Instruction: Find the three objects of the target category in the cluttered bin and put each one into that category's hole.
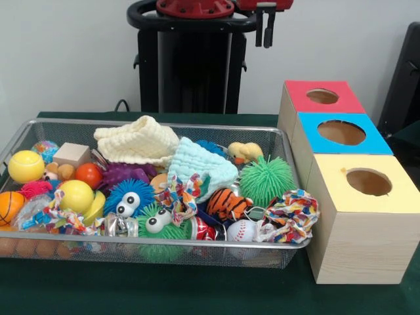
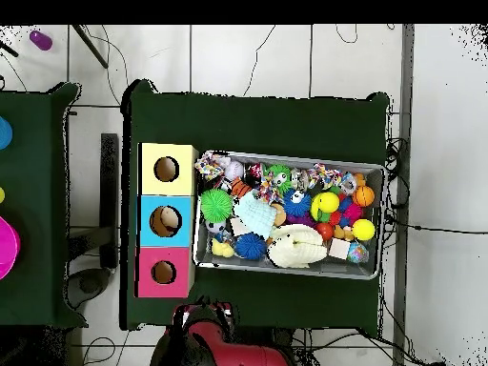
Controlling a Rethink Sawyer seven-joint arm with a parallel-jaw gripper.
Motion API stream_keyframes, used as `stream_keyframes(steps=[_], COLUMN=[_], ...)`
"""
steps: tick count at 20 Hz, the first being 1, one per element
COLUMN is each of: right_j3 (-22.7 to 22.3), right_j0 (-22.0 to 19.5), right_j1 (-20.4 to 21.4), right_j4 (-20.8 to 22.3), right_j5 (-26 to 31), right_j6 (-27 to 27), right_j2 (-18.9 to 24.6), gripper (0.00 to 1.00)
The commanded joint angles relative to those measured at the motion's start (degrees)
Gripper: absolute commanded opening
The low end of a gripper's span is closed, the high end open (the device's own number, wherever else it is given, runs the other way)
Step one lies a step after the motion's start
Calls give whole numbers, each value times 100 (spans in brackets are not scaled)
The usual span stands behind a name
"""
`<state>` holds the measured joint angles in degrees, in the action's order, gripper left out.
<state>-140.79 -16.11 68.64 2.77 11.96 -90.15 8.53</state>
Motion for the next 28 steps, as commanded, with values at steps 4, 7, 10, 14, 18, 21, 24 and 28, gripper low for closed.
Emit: stream_keyframes(steps=[4, 7, 10, 14, 18, 21, 24, 28], right_j3=[-108, -116, -57, -23, 18, 57, 211, 181], right_j0=[-99, -154, -49, -7, -69, -26, 173, 256], right_j1=[-249, -222, -202, -190, -114, -78, -18, 67], right_j4=[219, 215, 224, 238, 177, 180, 229, 280], right_j5=[-249, -198, -110, -71, 114, 186, 438, 505], right_j6=[-618, -568, -598, -600, -510, -499, -529, -518], right_j2=[435, 490, 383, 332, 402, 382, 171, 60], gripper=[0, 0, 0, 0, 0, 0, 0, 0])
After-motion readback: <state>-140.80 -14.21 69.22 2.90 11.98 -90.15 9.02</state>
